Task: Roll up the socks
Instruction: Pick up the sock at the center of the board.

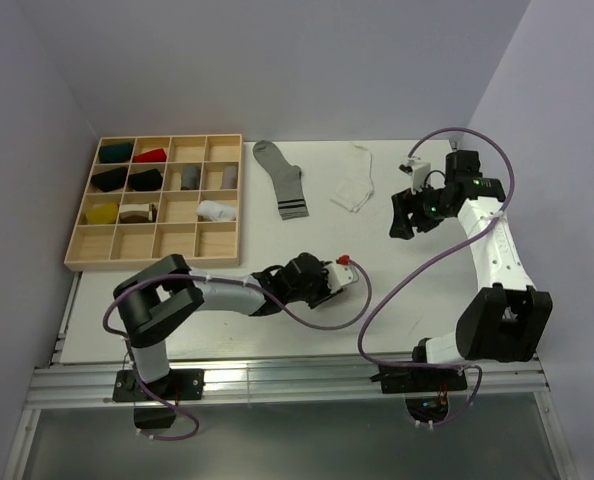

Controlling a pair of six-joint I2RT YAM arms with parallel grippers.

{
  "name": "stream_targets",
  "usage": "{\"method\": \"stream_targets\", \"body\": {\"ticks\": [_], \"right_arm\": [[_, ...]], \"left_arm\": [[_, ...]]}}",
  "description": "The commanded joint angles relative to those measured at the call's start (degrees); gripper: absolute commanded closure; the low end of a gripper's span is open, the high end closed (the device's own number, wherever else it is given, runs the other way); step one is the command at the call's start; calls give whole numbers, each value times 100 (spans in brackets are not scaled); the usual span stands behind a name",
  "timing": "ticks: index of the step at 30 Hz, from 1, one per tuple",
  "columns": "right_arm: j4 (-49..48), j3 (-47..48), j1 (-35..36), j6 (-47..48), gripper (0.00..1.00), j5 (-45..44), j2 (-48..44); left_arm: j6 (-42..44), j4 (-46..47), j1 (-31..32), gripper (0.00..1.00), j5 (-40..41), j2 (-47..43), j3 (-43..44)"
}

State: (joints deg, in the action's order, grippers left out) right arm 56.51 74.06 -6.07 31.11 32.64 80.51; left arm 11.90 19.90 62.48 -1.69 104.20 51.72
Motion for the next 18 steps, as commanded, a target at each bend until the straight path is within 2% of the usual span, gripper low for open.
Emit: {"method": "stream_targets", "body": {"ticks": [1,8,12,15,18], "right_arm": [[-70,240,-236,-343,25,58,-176],[-202,82,-299,-325,23,-144,-361],[-211,100,-308,-325,23,-100,-308],[-219,117,-308,-325,23,-118,-255],[-220,100,-308,-316,22,-100,-264]], "left_arm": [[-459,-30,-332,100,-339,-584,-39],[-1355,-153,-1290,100,-542,-1402,153],[-1822,-197,-2140,100,-359,-2043,92],[-1981,-425,-2651,100,141,-2351,118],[-2086,-836,-3108,100,1210,-2475,355]]}}
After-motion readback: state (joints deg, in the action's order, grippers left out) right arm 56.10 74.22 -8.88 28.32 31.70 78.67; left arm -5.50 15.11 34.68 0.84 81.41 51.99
